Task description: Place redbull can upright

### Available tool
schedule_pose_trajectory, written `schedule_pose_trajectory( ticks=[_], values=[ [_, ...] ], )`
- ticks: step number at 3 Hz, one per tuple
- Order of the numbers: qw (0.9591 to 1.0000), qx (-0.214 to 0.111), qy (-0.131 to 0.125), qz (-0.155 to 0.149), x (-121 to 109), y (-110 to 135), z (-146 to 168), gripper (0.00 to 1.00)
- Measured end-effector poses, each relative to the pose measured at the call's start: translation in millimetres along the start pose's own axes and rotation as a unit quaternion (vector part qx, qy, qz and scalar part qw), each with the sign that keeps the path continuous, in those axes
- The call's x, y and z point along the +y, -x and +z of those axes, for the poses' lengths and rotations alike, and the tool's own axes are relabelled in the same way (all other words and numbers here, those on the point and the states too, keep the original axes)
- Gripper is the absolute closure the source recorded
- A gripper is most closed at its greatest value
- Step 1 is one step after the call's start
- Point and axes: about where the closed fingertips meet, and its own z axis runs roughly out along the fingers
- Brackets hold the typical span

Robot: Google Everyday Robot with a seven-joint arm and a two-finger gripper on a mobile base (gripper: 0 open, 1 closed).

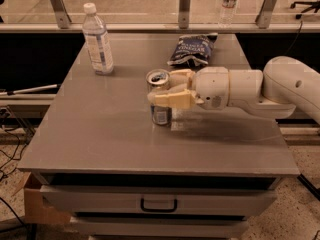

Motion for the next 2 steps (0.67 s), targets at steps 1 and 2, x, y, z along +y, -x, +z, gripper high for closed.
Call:
schedule_pose_trajectory(
  ticks=[1,2],
  values=[
    [1.0,-0.002,-0.001,0.003,-0.9,-1.9,-1.2,0.76],
    [1.0,-0.001,-0.001,0.004,-1.3,-4.0,-1.9,0.53]
  ],
)
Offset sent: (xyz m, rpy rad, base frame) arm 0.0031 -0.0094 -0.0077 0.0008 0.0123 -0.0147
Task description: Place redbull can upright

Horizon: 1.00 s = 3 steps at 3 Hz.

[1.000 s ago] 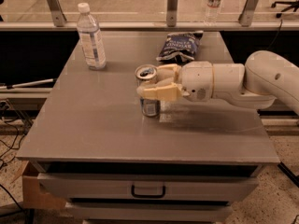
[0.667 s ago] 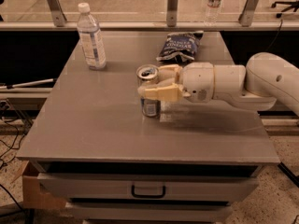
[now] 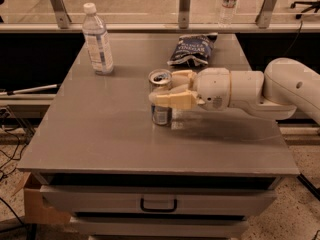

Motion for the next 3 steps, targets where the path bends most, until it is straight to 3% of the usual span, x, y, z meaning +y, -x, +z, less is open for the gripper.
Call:
schedule_pose_trajectory(
  ticks=[2,3],
  values=[
    [1.0,0.006,-0.003,-0.001,-0.8,-2.6,-4.0,0.01],
    [1.0,0.008,-0.004,-0.002,-1.1,-3.2,-4.9,0.0]
  ],
)
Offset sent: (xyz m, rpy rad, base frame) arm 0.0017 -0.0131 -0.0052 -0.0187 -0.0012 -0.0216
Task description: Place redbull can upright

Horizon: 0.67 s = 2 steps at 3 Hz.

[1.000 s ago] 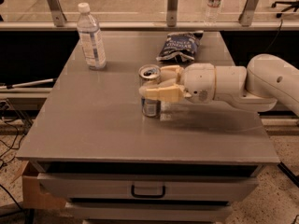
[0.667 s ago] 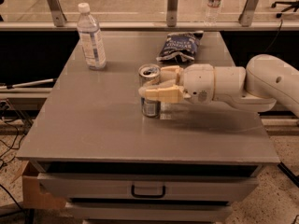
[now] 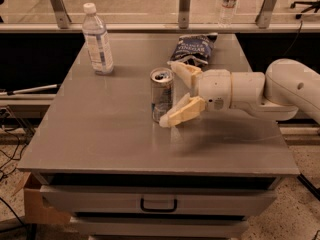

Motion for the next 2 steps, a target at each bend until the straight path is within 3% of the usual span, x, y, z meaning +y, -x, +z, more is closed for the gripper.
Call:
schedule_pose_trajectory(
  ticks=[2],
  values=[
    [0.9973,0.071,-0.018,0.003,2.2,-23.6,-30.3,0.0]
  ],
)
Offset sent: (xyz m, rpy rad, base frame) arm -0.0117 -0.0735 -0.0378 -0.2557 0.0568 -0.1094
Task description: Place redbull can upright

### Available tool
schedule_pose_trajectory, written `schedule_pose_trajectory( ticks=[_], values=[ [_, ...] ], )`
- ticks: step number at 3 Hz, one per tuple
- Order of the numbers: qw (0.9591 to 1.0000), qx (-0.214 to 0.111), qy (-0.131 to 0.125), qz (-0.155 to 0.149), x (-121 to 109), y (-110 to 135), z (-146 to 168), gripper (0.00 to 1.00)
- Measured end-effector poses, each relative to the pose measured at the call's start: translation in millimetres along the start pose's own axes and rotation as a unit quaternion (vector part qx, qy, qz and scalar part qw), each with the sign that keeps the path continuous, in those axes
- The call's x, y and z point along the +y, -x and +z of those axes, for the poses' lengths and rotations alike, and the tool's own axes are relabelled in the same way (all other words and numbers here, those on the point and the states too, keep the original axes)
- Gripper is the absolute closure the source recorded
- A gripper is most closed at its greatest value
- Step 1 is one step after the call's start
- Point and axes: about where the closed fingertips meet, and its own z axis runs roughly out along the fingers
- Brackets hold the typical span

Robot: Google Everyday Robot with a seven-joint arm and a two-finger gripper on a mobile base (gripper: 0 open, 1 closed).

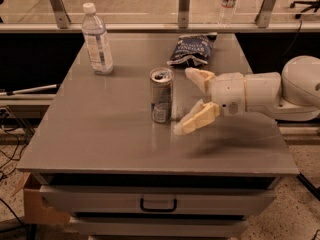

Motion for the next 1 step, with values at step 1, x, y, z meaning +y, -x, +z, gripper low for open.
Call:
schedule_pose_trajectory(
  ticks=[1],
  values=[
    [0.999,0.044,-0.006,-0.01,-2.9,-13.3,-21.9,0.0]
  ],
)
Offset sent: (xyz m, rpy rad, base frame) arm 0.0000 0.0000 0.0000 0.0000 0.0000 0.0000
